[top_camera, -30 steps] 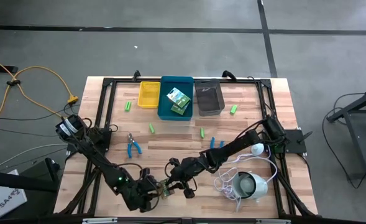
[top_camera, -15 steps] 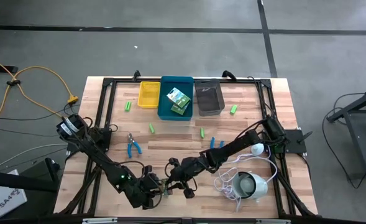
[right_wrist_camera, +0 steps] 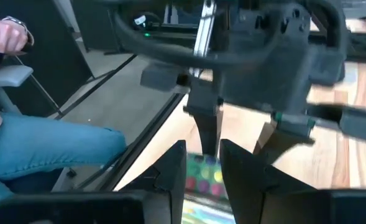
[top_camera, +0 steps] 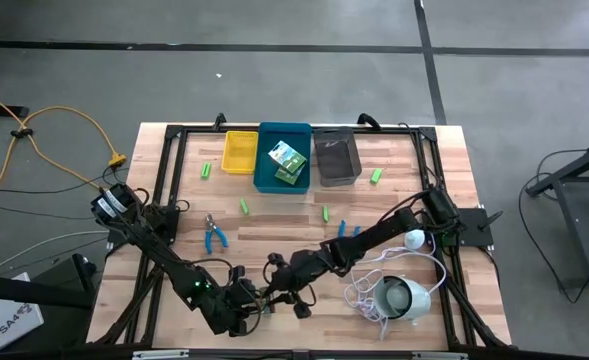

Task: Pick & Place School Supplies
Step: Put the crayon box into the blue bin

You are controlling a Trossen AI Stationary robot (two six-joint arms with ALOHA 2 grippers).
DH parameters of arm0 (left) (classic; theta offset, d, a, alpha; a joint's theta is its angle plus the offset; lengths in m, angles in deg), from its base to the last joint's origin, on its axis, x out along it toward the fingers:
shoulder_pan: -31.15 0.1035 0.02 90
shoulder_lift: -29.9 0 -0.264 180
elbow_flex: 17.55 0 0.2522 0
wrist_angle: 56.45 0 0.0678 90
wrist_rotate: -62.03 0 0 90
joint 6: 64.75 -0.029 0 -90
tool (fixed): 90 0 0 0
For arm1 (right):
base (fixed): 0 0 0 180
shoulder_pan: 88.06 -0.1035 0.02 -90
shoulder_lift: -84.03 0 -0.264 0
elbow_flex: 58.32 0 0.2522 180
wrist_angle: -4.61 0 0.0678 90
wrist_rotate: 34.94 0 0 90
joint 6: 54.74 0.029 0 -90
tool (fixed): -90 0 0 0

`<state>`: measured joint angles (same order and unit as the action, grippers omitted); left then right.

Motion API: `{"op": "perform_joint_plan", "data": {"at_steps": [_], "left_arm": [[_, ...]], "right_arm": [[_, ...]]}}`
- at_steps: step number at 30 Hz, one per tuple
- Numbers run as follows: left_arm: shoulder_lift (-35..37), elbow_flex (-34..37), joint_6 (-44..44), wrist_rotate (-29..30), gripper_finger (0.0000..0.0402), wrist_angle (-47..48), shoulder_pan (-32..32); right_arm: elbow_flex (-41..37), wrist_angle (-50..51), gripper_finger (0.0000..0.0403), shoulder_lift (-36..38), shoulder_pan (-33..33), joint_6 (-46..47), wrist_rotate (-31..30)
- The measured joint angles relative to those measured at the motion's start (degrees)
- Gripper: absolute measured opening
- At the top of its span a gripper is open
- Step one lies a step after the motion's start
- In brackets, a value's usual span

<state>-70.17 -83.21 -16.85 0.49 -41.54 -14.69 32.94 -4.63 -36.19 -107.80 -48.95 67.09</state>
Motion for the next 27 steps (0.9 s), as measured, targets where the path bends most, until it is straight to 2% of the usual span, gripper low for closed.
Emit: {"op": "perform_joint_plan", "data": {"at_steps": [17, 24, 27], "left_arm": [[0.00, -0.02, -0.65, -0.12, 0.0138, 0.00, -0.50], [0.00, -0.02, -3.09, -0.20, 0.0138, -0.26, -0.57], [0.24, -0.04, -3.08, -0.20, 0.0138, -0.26, -0.59]], "right_arm": [[7.62, 15.43, 0.0091, 0.53, -1.28, -2.43, 0.02], [11.18, 27.14, 0.0091, 1.90, -3.58, -11.88, -6.70], [11.58, 27.37, 0.0091, 2.72, -3.98, -14.46, -8.78]]}}
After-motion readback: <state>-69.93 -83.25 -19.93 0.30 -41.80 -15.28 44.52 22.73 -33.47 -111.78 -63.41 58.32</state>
